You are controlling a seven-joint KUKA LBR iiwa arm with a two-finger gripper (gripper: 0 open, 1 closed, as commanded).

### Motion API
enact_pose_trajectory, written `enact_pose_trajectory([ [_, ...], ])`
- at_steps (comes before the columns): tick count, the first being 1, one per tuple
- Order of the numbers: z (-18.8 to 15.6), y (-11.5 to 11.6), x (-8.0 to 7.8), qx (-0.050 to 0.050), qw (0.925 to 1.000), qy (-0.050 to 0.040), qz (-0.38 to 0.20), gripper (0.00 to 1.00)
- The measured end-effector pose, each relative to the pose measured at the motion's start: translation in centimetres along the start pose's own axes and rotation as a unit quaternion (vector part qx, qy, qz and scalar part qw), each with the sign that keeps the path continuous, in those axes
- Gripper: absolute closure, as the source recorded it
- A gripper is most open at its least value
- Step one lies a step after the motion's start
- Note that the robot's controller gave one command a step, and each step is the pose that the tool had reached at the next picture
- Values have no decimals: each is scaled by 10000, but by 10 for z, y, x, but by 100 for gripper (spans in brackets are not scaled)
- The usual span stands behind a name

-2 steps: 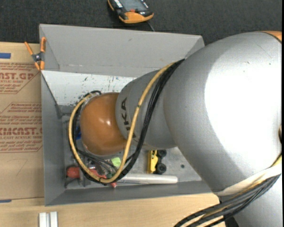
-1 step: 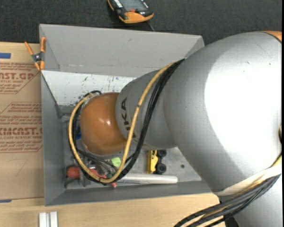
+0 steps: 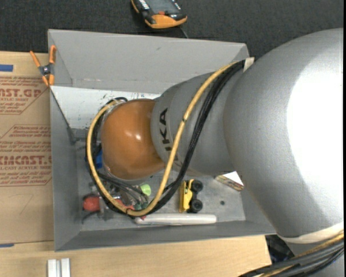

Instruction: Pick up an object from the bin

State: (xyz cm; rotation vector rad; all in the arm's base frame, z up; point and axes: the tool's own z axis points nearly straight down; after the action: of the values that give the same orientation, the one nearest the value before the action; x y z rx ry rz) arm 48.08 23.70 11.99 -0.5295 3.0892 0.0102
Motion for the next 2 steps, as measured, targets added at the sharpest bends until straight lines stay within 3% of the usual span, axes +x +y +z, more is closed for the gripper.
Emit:
enact_pose_trajectory([
  [1, -13, 0, 2, 6, 10000, 41, -2, 100],
  [2, -31, 0, 1, 5, 10000, 20, -3, 100],
])
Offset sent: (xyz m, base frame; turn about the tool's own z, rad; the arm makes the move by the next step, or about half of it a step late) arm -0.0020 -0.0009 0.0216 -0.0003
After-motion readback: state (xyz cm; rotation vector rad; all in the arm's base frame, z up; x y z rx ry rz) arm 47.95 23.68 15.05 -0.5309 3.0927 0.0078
